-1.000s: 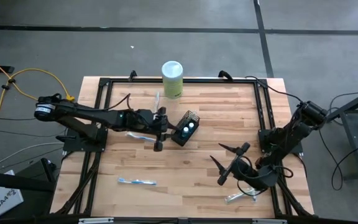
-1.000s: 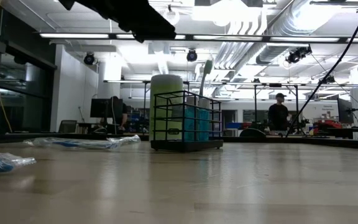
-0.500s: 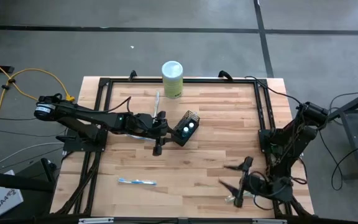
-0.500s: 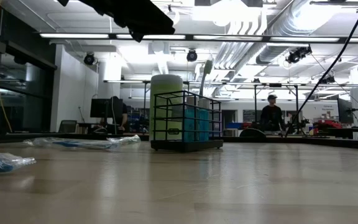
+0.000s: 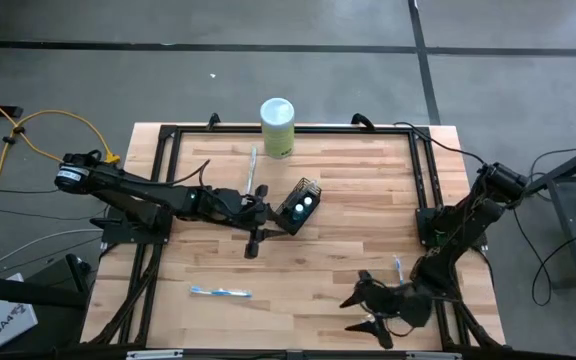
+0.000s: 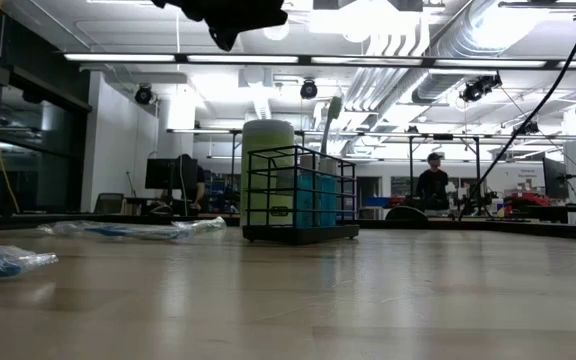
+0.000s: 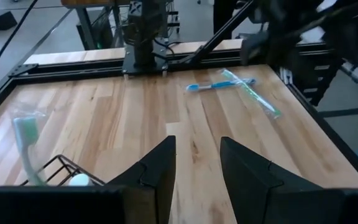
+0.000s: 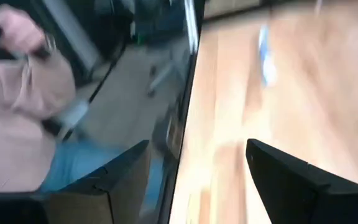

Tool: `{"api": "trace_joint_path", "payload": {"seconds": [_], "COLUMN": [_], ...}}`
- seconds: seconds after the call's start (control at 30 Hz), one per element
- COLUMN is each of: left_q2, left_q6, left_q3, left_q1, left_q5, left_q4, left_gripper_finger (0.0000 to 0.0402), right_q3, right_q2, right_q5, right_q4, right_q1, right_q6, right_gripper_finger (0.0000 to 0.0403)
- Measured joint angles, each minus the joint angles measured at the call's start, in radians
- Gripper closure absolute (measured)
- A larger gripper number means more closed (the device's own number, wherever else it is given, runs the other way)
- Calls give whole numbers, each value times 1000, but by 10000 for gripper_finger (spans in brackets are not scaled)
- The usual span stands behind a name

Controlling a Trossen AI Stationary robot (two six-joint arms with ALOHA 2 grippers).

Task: Pick & Place toothbrushing station
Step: Put the bottom right green toothbrush into the right section of the black wire organizer

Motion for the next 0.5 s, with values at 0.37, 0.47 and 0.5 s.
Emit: {"api": "trace_joint_path", "payload": {"seconds": [0.37, 0.47, 0.5], "left_q2": [0, 1, 1], "left_q6": [-42, -45, -45], "left_q3": [0, 0, 0], "left_q1": [-11, -11, -11], "left_q5": [0, 0, 0], "left_q4": [3, 3, 3], "left_gripper_finger": [281, 281, 281], "right_q3": [0, 0, 0], "right_q2": [-3, -7, -7], "right_q5": [-398, -490, -523], "right_q4": [-330, -380, -397], "right_q1": [-54, -53, -53], "right_q6": [309, 374, 396], "right_gripper_finger": [147, 147, 147]}}
